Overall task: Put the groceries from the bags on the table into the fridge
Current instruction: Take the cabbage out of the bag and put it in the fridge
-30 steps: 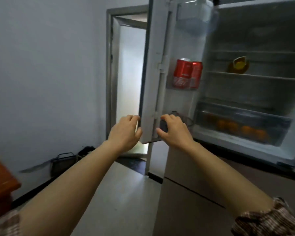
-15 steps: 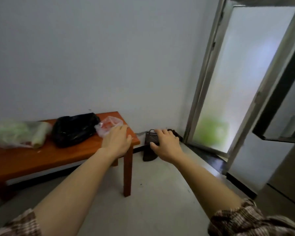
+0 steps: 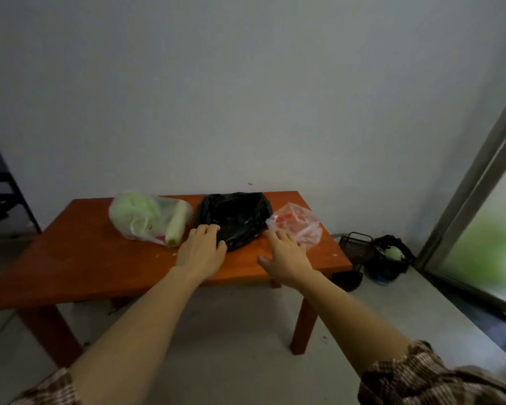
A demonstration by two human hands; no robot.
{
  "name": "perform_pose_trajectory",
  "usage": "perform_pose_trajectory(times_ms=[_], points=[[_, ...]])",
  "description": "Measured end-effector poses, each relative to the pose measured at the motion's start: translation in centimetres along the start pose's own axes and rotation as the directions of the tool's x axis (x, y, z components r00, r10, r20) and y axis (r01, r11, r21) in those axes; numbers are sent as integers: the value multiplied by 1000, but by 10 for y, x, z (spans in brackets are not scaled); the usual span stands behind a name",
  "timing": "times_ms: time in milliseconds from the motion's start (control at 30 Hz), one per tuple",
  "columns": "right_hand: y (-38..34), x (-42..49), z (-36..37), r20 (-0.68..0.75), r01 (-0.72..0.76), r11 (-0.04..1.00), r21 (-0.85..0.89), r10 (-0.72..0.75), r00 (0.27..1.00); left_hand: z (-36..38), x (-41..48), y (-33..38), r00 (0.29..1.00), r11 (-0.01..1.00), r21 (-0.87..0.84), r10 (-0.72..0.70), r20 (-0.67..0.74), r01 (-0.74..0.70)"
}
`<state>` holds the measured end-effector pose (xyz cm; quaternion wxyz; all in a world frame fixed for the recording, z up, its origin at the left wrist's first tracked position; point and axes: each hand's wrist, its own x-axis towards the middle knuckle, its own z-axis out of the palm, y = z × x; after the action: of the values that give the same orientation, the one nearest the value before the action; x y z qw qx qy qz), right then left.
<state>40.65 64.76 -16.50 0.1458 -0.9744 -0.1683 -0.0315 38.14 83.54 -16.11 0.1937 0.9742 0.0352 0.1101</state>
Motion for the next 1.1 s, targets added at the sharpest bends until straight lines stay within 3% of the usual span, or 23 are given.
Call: perform_pose_trajectory(times_ms=[267,633,833,967,1100], points=[[-62,121,50,79,81,997,3,-81,994,-7,84,-109,995,995,15,-100,14,100],[-137,258,143,191,79,997,-27,-72,979,30,198,-269,992,993,72,-100,71,95],[-187,335,205,276,-12,1000,1,11,961,40,268,-360,980,990,138,10,200,-38],[-210,366,242,352,6,1000,19,-12,936,46,300,-402,954,977,118,138,268,-175],[-224,387,271,312,-51,998,-31,58,948,50,320,-428,908,945,122,248,337,-303]])
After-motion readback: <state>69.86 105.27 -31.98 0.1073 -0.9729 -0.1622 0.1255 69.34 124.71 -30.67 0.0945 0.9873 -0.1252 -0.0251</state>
